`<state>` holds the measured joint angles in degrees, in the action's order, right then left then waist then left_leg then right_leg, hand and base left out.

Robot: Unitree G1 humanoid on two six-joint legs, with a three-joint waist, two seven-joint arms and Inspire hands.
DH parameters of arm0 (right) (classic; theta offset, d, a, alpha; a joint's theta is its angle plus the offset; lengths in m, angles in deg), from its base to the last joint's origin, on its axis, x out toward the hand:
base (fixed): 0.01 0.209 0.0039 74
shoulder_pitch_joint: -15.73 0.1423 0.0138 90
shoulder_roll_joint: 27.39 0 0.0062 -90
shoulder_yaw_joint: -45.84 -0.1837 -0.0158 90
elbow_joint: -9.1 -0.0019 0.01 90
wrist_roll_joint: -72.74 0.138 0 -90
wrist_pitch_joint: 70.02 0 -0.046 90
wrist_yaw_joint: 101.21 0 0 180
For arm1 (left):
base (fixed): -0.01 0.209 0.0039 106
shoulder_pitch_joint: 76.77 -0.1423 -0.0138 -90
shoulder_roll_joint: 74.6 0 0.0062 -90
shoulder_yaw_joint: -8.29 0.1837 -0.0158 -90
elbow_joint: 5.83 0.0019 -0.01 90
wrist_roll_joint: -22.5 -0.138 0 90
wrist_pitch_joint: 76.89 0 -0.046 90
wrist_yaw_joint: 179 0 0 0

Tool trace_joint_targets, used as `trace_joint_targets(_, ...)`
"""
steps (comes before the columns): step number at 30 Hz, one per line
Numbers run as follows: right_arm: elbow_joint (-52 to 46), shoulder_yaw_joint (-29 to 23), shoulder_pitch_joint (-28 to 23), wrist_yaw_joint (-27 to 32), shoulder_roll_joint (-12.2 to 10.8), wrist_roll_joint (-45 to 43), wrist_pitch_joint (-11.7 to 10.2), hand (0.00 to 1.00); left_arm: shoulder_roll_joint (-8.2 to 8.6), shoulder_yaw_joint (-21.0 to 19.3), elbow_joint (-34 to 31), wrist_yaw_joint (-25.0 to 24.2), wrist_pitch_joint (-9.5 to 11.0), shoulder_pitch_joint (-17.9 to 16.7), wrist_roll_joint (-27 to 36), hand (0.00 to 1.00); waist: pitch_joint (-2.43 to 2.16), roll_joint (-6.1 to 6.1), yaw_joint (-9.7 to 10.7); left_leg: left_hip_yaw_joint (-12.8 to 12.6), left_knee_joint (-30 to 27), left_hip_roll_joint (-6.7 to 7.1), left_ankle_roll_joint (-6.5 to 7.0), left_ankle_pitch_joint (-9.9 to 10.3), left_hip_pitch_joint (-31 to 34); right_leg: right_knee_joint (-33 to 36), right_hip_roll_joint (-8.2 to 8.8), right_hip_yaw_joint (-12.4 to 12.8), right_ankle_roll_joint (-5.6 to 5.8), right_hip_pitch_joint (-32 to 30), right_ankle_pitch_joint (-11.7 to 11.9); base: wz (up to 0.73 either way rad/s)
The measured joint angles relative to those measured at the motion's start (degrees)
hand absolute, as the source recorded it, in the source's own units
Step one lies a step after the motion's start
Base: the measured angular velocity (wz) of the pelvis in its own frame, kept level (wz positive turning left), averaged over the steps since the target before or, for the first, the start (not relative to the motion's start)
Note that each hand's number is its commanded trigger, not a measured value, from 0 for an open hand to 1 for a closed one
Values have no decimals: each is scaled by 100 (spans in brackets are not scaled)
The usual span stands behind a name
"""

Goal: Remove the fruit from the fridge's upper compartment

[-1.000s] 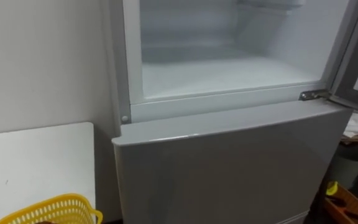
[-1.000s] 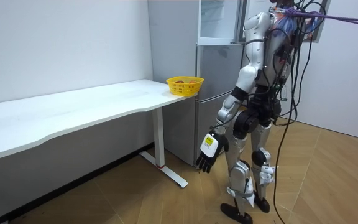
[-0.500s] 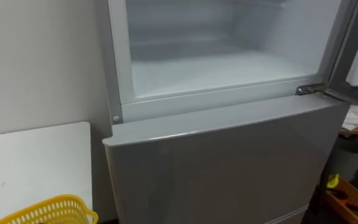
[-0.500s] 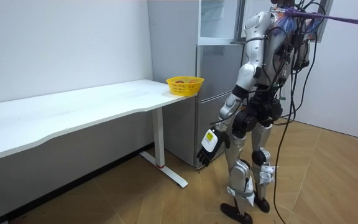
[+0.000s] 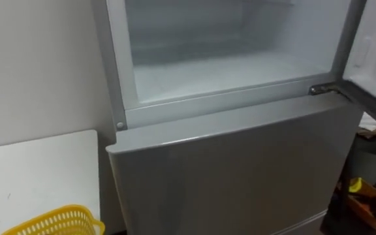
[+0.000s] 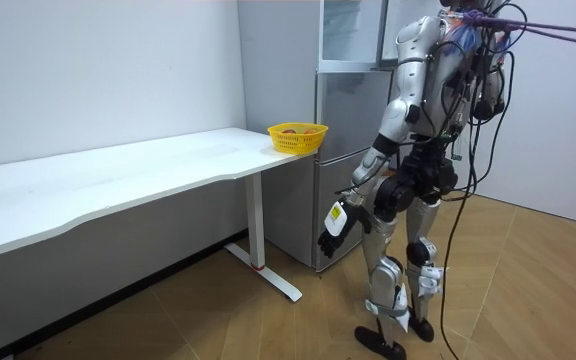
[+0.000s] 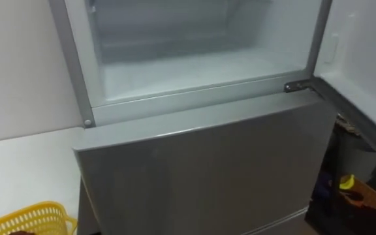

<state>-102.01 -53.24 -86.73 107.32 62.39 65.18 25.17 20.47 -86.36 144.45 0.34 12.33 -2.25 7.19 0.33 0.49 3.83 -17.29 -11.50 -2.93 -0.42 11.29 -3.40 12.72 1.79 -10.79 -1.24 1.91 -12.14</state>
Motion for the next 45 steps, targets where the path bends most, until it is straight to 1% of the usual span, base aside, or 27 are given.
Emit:
trace_joint_targets(3,-3,263,-41,-191,-18,-336,-144,0,-1,150,5,-2,32,58,5,0,-4,-3,-72,-43,-9,-34,-23,13,3,-16,5,3,-24,6,14,-6)
trace_joint_targets(5,-4,363,-43,-260,-61,-680,-191,0,4,165,5,-12,83,74,4,0,-10,0,-100,-43,-22,-42,-26,12,39,-25,2,-11,-28,5,16,3)
trace_joint_targets(6,-4,383,-43,-320,-81,-876,-270,0,4,167,6,-12,88,72,4,0,-13,0,-108,-43,-30,-44,-28,10,40,-41,2,-22,-30,1,18,8)
trace_joint_targets(7,-4,395,-43,-348,-81,-925,-305,0,3,167,7,-11,87,68,4,0,-19,-9,-116,-43,-31,-45,-29,10,41,-50,1,-20,-32,3,19,5)
trace_joint_targets(9,-16,557,-56,-434,-82,-1268,-379,0,2,168,62,-11,86,94,10,0,-48,-12,-164,-42,-20,-48,-35,6,40,-99,-19,-22,-40,16,44,-2)
trace_joint_targets(11,-90,644,-58,-515,-80,-1486,-386,0,1,189,201,-36,82,141,12,0,-54,-21,-237,-41,-18,-48,-36,5,49,-97,-32,-38,-43,27,51,0)
trace_joint_targets(12,-152,686,-58,-596,-71,-1554,-392,0,-10,269,220,-63,82,160,14,0,-57,-21,-271,-34,-17,-49,-37,5,56,-102,-37,-48,-42,38,60,5)
trace_joint_targets(13,-188,732,-57,-634,-64,-1570,-400,0,-10,288,221,-91,82,161,14,0,-57,-19,-276,-29,-17,-48,-37,5,57,-104,-36,-55,-42,42,60,9)
trace_joint_targets(17,-283,1142,-9,-974,-22,-1818,-724,0,-17,393,293,-140,80,224,14,0,-61,13,-318,24,-19,-44,-38,5,57,-122,-24,-97,-42,113,60,9)
trace_joint_targets(18,-283,1249,14,-1099,-3,-1918,-809,0,-27,417,295,-170,80,254,13,0,-55,28,-365,27,-19,-44,-38,4,59,-121,-19,-96,-42,116,60,7)
trace_joint_targets(20,-283,1340,18,-1306,2,-2015,-896,0,-59,439,293,-245,81,335,13,0,-51,72,-440,30,-19,-41,-38,4,71,-122,-13,-104,-39,117,61,8)
trace_joint_targets(23,-282,1457,46,-1540,-2,-2076,-950,0,-123,520,288,-279,80,363,13,0,-40,83,-480,33,-18,-29,-37,5,78,-154,5,-152,-15,129,70,10)
trace_joint_targets(25,-280,1455,45,-1613,1,-2097,-954,0,-127,550,295,-288,80,338,13,0,-39,80,-475,36,-14,-24,-34,7,83,-206,13,-166,-1,138,80,4)
trace_joint_targets(27,-279,1457,47,-1689,2,-2140,-955,0,-135,561,296,-352,79,353,13,0,-24,75,-475,61,-9,-24,-32,10,91,-210,11,-201,6,203,87,7)
trace_joint_targets(28,-279,1456,48,-1693,2,-2161,-958,0,-135,561,293,-358,79,354,10,0,-24,75,-470,70,-8,-24,-32,11,84,-212,9,-200,6,202,86,8)
trace_joint_targets(30,-270,1457,48,-1704,2,-2272,-1042,0,-136,560,287,-360,79,343,9,0,-20,66,-455,82,-1,-25,-33,12,83,-219,4,-207,6,203,86,2)
trace_joint_targets(32,-266,1458,47,-1716,2,-2332,-1071,0,-136,558,287,-361,78,334,9,0,-19,65,-442,87,1,-24,-34,11,100,-220,3,-217,5,210,87,0)
trace_joint_targets(34,-266,1458,47,-1716,2,-2402,-1105,0,-135,559,287,-368,75,325,9,0,-21,62,-434,91,-3,-23,-34,11,105,-224,3,-218,5,209,87,0)
trace_joint_targets(36,-266,1456,48,-1716,1,-2399,-1127,0,-135,558,286,-373,70,282,9,0,-40,90,-422,91,-1,-21,-34,11,112,-236,5,-230,5,210,87,0)
trace_joint_targets(38,-265,1456,46,-1715,0,-2373,-1140,0,-135,558,288,-366,70,268,11,0,-42,93,-410,92,-2,-21,-34,11,113,-251,4,-235,5,219,87,2)
trace_joint_targets(42,-249,1456,-19,-1621,-3,-2315,-1144,0,-131,559,341,-348,34,234,12,0,-50,115,-393,171,-22,-16,-34,11,100,-315,10,-343,3,308,96,10)
trace_joint_targets(45,-207,1454,-18,-1578,-3,-2199,-1146,0,-121,600,403,-340,-9,209,11,0,-54,124,-400,184,-33,-20,-35,11,107,-314,10,-370,2,310,95,6)
